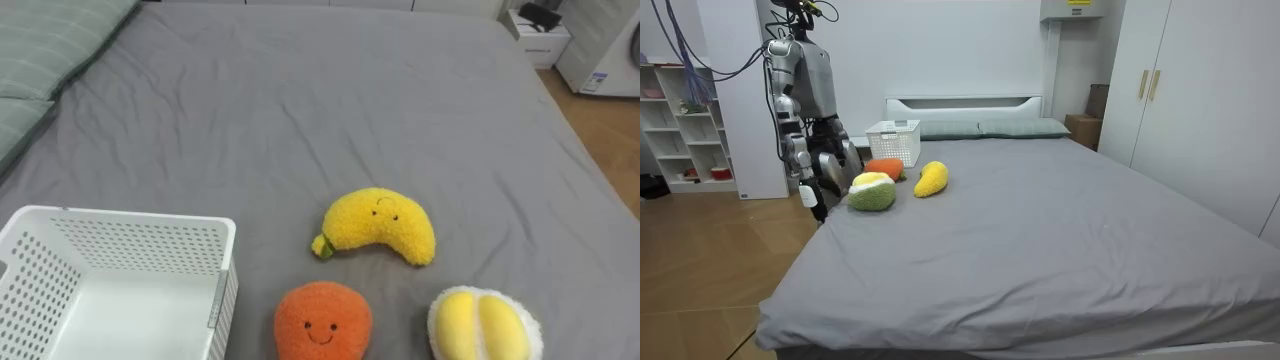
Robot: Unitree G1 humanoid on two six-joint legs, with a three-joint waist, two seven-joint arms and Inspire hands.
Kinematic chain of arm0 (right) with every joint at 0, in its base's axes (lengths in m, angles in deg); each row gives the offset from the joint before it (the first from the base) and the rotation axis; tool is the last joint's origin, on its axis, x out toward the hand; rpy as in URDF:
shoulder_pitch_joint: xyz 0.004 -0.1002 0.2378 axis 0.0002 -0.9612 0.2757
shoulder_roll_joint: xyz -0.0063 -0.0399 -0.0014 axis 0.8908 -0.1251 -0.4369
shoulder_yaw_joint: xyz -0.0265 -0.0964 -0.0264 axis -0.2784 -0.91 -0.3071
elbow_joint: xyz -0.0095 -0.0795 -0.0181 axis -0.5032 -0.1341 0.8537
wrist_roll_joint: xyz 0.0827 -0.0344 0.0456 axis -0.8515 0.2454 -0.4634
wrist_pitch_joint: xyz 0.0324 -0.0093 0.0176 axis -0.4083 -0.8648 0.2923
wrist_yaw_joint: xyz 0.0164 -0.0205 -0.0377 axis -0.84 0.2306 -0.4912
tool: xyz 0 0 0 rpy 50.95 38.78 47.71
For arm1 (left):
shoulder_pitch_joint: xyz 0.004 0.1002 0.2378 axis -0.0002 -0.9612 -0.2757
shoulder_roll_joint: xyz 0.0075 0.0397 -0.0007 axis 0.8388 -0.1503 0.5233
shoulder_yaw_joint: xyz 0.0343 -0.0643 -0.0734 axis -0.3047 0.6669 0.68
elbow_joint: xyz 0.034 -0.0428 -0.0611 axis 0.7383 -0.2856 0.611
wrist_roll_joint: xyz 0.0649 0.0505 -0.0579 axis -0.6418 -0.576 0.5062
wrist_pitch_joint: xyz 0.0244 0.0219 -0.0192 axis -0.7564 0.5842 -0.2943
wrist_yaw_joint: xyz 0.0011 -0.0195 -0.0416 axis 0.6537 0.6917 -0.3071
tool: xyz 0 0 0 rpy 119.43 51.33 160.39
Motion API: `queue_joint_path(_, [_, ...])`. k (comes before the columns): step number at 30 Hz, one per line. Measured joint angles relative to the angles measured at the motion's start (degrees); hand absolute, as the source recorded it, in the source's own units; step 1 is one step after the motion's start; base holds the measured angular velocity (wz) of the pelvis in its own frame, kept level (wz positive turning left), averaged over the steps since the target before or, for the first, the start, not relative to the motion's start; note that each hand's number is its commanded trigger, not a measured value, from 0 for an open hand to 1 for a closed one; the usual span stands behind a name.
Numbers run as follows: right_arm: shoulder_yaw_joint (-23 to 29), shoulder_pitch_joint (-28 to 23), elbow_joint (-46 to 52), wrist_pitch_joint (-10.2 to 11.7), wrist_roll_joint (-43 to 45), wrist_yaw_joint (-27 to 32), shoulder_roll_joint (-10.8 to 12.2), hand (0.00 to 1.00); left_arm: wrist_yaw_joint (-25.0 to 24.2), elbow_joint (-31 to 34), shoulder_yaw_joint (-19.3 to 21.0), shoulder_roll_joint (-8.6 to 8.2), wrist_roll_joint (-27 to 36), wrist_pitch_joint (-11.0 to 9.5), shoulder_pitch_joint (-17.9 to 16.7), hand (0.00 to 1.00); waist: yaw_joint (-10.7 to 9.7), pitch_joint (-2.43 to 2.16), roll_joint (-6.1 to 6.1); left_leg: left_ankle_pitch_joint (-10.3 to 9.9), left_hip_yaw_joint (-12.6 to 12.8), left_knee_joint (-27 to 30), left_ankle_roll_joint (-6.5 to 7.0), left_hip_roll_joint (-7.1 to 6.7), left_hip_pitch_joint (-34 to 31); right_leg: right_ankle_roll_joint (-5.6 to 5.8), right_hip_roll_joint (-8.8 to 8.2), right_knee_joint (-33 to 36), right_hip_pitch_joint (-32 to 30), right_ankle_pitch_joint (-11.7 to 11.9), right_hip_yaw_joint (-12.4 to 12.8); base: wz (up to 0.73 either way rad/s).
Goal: Collect toys from the bed
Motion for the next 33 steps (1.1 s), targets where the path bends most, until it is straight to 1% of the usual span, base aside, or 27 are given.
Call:
queue_joint_path(8, [-0.17, 0.35, -0.05, 0.00, 0.17, -1.12, -0.06, 0.00, 2.26, -0.08, 0.04, 0.07, -0.14, -0.01, -0.12, 0.00, 0.01, 0.07, -0.04, 0.00, -0.13, -0.08, 0.00, 0.01, -0.09, 0.00, 0.06, -0.03, 0.13, 0.01, 0.18, 0.00])
queue_joint_path(13, [-0.15, 0.24, -0.17, -0.07, -0.55, -1.38, -0.09, 0.00, 2.25, -0.04, -0.12, 0.04, -0.05, 0.05, -0.32, 0.00, -0.05, 0.07, -0.08, 0.00, -0.01, -0.01, 0.00, 0.00, -0.09, 0.00, 0.05, -0.06, 0.01, 0.01, 0.14, 0.00])
queue_joint_path(20, [0.58, 0.40, -1.16, -1.25, -1.74, -0.93, -0.02, 0.00, 2.25, -0.04, -0.10, 0.03, -0.07, 0.46, -0.28, 0.00, -0.30, 0.05, -0.18, 0.01, 0.03, -0.04, 0.00, 0.00, 0.04, 0.00, 0.07, -0.04, 0.06, 0.01, 0.29, 0.00])
queue_joint_path(23, [2.56, 0.29, -1.80, -1.26, -1.93, -0.34, 0.10, 0.00, 2.30, -0.06, 0.03, 0.15, 0.02, 0.46, -0.60, 0.00, -0.82, 0.08, -0.23, 0.01, -0.09, -0.11, 0.00, 0.01, 0.06, 0.02, 0.06, -0.11, 0.35, 0.00, 0.42, 0.00])
queue_joint_path(26, [5.37, 0.30, -3.78, -1.28, -4.38, -0.15, 0.07, 0.00, 2.31, -0.20, 0.77, 0.29, -0.14, 0.47, -0.62, 0.00, -1.77, 0.13, -0.55, 0.01, -0.02, -0.17, 0.00, 0.04, 0.55, 0.02, 0.07, -0.10, 0.55, -0.02, 0.48, 0.00])
queue_joint_path(29, [10.30, -0.63, -4.53, -1.69, -5.15, 1.42, -0.03, 0.00, 2.15, -0.47, 4.52, 0.27, -0.14, 0.61, -0.66, 0.00, -1.95, 0.09, -1.13, 0.01, 0.07, -0.42, 0.00, 0.04, 0.93, 0.02, 0.09, 0.04, 0.63, -0.02, 0.82, -0.04])
queue_joint_path(30, [12.28, -1.36, -4.18, -2.31, -5.92, 2.02, -0.21, 0.00, 2.16, -0.32, 6.28, 0.38, -0.15, 0.91, -0.71, 0.00, -1.97, 0.03, -1.44, 0.01, 0.11, -0.54, 0.00, 0.05, 1.04, 0.01, 0.09, 0.13, 0.67, -0.02, 0.89, -0.05])
queue_joint_path(31, [13.50, -1.69, -4.05, -2.59, -6.16, 2.22, -0.29, 0.00, 2.16, -0.19, 7.18, 0.47, -0.15, 1.13, -0.77, 0.00, -1.95, 0.02, -1.62, 0.01, 0.17, -0.60, 0.00, 0.06, 1.06, 0.01, 0.10, 0.15, 0.71, -0.02, 0.93, -0.04])
queue_joint_path(33, [17.91, -2.22, -3.35, -3.19, -6.56, 4.25, -0.60, 0.00, 2.21, -0.13, 9.52, 1.01, -0.19, 1.76, -1.00, 0.00, -2.22, 0.00, -2.13, 0.02, 0.40, -0.82, 0.01, 0.05, 1.28, 0.01, 0.13, 0.23, 0.84, -0.02, 1.36, -0.07])
